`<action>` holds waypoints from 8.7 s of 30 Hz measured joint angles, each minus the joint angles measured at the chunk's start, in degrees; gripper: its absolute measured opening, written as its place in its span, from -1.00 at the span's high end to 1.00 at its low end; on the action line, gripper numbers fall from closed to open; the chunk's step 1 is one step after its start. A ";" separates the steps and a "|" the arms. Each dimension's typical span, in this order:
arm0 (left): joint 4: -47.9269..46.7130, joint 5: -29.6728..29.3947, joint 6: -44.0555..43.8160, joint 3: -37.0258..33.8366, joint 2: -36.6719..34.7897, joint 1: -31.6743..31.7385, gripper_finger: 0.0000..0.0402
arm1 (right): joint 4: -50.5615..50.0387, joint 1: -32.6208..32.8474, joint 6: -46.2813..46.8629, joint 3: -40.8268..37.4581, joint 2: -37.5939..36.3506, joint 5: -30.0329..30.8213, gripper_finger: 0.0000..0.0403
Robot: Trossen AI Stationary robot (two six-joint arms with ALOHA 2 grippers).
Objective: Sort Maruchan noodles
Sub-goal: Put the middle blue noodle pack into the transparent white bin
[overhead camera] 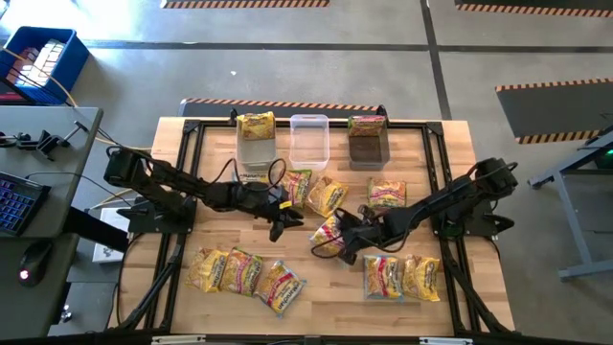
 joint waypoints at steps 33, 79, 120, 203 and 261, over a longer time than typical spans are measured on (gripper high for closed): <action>3.47 -1.98 -5.87 0.10 9.30 -1.51 0.49 | -5.21 1.19 -11.18 0.25 -3.56 -8.66 0.98; 4.83 8.96 -23.82 0.28 10.10 -0.61 0.49 | 3.46 0.32 -15.87 0.40 8.79 -9.72 0.98; -15.13 8.04 15.65 14.38 18.08 -3.69 0.10 | 5.13 0.18 -18.62 0.21 8.96 -9.87 0.98; -12.58 -12.31 37.88 14.45 6.21 -8.83 1.00 | 20.16 -15.38 -12.55 0.23 2.97 -42.02 0.42; 20.82 10.84 17.11 -17.70 -16.17 17.99 1.00 | -47.42 -53.35 -80.26 80.83 33.56 -24.01 0.86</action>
